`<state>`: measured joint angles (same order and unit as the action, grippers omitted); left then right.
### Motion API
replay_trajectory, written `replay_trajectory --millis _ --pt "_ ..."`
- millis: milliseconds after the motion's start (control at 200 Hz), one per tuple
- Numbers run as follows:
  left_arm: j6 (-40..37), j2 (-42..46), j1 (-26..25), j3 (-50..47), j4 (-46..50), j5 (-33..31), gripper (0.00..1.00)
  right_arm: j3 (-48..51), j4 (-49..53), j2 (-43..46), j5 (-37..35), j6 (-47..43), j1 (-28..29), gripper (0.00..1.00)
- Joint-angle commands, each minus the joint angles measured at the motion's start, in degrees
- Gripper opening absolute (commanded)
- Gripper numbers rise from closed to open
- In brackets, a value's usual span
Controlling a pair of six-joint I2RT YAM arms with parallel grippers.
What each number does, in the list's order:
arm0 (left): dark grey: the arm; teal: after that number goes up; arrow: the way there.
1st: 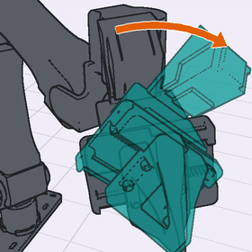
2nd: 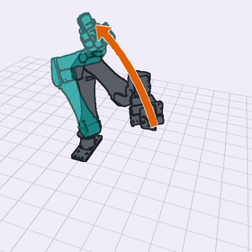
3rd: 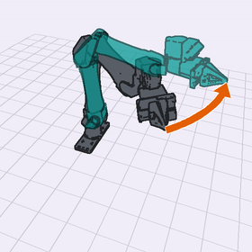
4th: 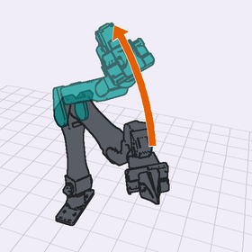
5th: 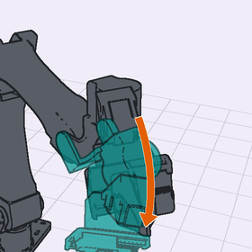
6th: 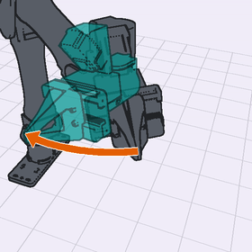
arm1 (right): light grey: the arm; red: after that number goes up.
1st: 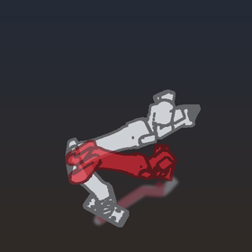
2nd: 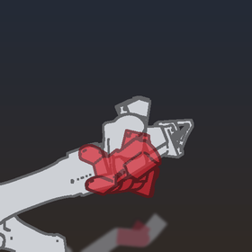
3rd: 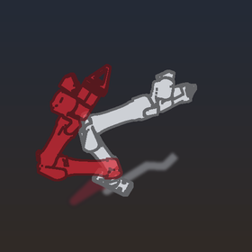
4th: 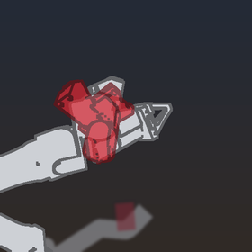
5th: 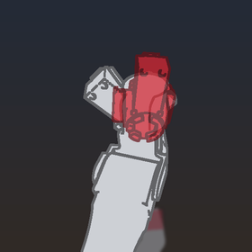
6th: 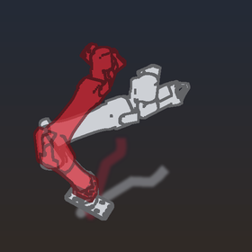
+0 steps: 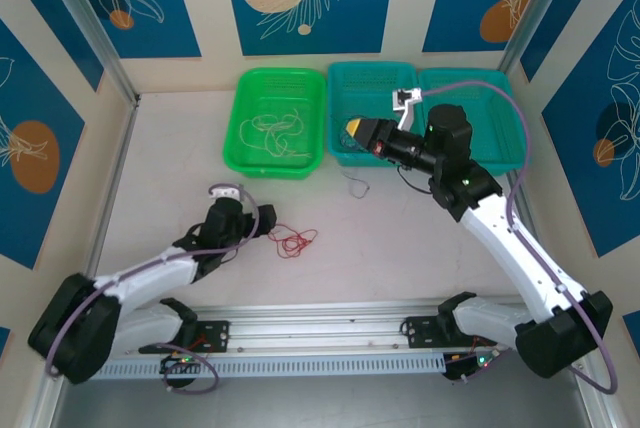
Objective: Untangle the cables
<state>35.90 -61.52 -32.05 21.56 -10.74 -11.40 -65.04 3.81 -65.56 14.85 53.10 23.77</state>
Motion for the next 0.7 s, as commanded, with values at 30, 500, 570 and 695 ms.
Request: replay_trajectory --millis 30,500,570,695 --pt "-4.1 9.2 0.9 -0.5 3.6 -0.5 0.96 -5.7 -4.5 -2.7 -0.1 -4.0 -1.5 0.0" --pt "-3.1 16.3 1.2 -4.6 2.8 0.0 0.96 -10.2 -9.1 -11.9 -0.5 -12.2 -4.8 0.0" --pt "-3.2 15.7 1.1 -4.6 2.3 0.1 0.96 -7.8 -9.6 -14.0 -1.0 -15.5 -4.1 0.0" --pt "-3.2 15.1 1.1 -4.6 1.8 0.6 0.96 -3.0 -11.4 -18.3 -3.6 -20.1 -3.8 0.0"
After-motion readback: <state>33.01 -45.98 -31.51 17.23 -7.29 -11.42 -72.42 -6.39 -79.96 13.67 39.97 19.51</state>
